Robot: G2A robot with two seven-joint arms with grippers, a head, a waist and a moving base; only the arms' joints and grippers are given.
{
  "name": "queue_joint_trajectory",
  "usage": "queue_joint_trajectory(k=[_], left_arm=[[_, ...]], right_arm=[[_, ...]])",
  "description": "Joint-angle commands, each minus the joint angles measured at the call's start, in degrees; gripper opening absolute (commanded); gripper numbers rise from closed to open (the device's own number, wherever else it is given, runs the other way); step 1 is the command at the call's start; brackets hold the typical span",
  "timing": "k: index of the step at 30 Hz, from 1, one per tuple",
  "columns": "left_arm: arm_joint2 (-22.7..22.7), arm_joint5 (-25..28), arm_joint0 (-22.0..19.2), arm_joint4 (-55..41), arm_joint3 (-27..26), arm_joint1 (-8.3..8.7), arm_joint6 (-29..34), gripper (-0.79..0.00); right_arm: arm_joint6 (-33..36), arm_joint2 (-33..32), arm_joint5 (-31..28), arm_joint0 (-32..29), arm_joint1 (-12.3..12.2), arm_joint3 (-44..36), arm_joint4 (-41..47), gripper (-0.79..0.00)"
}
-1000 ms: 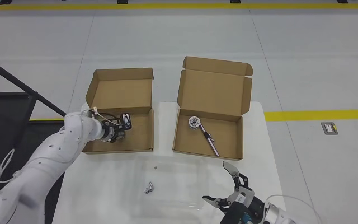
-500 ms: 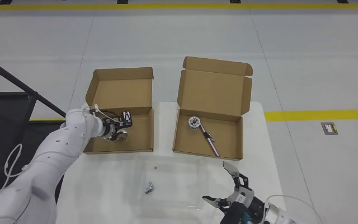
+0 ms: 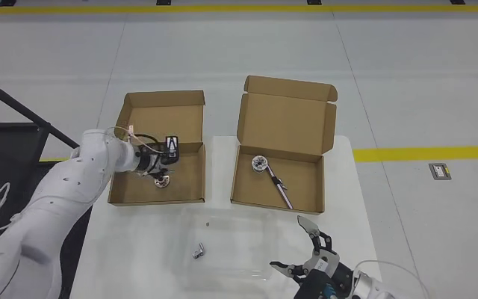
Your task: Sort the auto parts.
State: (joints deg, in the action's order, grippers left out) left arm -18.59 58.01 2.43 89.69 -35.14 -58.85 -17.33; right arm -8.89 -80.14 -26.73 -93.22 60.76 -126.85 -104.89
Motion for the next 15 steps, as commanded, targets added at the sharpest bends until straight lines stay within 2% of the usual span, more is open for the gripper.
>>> queue_joint_trajectory(k=[1, 9, 15], left_arm=[[1.25, -0.01, -0.10, 0.48, -3.86, 1.93, -4.12, -0.517], [8.85, -0.01, -1.88, 0.76, -21.96, 10.86, -14.55, -0.523], [8.85, -0.01, -0.67, 3.25, -38.21, 17.29, -12.35, -0.499]], right_arm=[[0.00, 0.00, 0.00, 0.00, 0.00, 0.00, 0.00, 0.000], [0.00, 0.00, 0.00, 0.00, 0.00, 0.00, 0.00, 0.000], [0.00, 0.00, 0.00, 0.00, 0.00, 0.00, 0.00, 0.000]])
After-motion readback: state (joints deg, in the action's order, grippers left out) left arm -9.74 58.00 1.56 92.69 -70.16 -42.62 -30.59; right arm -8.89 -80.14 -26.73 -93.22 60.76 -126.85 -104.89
